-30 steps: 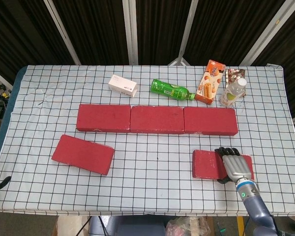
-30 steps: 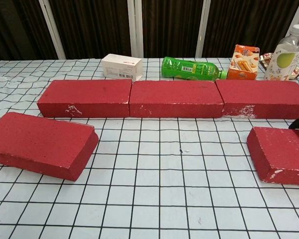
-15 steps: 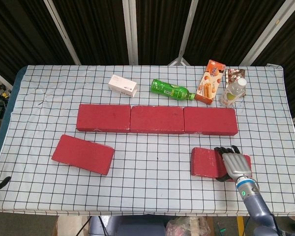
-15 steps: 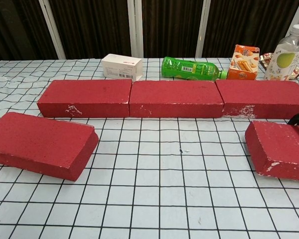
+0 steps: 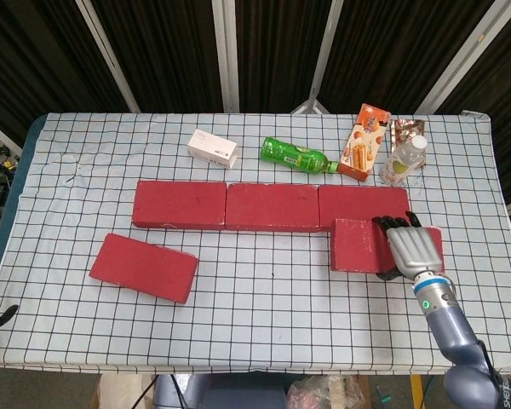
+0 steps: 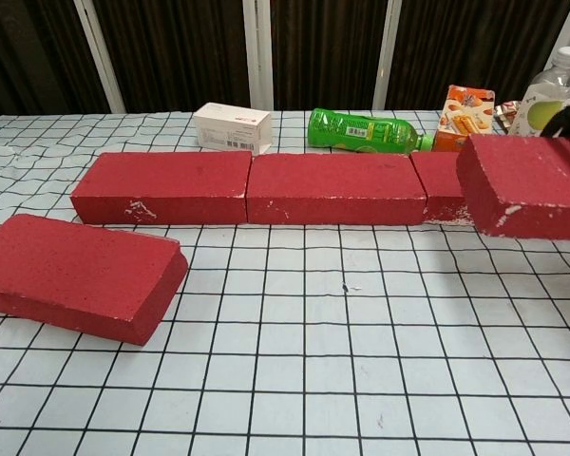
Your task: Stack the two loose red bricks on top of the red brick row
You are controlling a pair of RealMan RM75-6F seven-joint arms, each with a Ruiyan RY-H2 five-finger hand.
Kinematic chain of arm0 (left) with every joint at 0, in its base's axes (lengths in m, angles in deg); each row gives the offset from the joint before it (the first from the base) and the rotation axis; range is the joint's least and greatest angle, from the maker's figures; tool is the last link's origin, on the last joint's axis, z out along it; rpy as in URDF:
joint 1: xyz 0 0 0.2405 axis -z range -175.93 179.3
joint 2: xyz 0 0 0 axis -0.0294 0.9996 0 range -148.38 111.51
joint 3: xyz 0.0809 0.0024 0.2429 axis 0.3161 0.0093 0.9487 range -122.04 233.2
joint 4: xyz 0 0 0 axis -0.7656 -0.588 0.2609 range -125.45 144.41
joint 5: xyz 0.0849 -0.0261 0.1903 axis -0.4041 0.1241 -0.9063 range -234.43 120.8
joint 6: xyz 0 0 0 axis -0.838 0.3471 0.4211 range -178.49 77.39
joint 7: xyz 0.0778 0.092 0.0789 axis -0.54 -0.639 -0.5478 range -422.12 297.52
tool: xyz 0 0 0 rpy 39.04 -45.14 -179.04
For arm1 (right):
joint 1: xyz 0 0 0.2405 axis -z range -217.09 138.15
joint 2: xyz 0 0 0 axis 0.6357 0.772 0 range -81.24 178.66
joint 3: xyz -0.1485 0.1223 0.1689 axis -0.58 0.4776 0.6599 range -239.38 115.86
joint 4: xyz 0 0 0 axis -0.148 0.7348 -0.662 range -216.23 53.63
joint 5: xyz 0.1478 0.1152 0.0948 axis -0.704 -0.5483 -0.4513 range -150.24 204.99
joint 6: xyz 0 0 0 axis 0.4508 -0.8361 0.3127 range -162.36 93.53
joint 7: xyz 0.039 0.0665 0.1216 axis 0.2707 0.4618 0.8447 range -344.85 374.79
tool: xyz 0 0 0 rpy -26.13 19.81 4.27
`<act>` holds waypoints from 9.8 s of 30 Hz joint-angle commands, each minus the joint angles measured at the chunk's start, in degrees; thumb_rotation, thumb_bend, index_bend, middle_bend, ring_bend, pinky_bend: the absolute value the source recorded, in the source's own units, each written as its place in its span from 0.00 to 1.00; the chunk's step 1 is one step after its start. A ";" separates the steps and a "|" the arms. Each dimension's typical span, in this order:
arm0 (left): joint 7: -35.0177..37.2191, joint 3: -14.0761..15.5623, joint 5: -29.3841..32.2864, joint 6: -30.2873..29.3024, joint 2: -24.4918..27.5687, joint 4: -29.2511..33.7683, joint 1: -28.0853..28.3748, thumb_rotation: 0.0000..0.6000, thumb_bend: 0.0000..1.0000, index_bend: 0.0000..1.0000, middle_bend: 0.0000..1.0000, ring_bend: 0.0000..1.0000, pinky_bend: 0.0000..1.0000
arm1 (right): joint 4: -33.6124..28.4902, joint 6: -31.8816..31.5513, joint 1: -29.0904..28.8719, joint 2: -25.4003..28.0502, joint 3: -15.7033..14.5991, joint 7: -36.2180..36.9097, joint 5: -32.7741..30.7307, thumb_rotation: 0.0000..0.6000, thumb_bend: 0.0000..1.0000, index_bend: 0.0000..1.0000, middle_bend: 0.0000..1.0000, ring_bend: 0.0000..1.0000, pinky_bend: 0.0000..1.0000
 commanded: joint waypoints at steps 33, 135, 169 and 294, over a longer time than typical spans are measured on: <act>-3.20 -0.84 2.58 1.22 -1.18 -0.29 0.59 1.00 0.00 0.03 0.00 0.00 0.09 | 34.33 17.73 -39.74 -19.38 3.04 -22.94 -56.68 1.00 0.15 0.20 0.22 0.22 0.00; -7.50 -1.24 4.07 0.45 -2.76 0.35 0.34 1.00 0.00 0.03 0.00 0.00 0.09 | 37.56 25.60 -41.54 -18.02 -11.05 3.64 -38.43 1.00 0.15 0.17 0.08 0.01 0.00; -3.74 -0.97 2.64 0.13 -1.54 -0.39 0.12 1.00 0.00 0.03 0.00 0.00 0.09 | 20.45 10.26 -37.72 -4.71 -8.06 11.19 -29.50 1.00 0.15 0.07 0.00 0.00 0.00; -30.32 7.45 45.05 43.06 -1.62 10.13 49.85 1.00 0.00 0.00 0.00 0.00 0.03 | 1.70 -24.68 32.22 -3.90 -7.28 20.02 33.49 1.00 0.15 0.06 0.00 0.00 0.00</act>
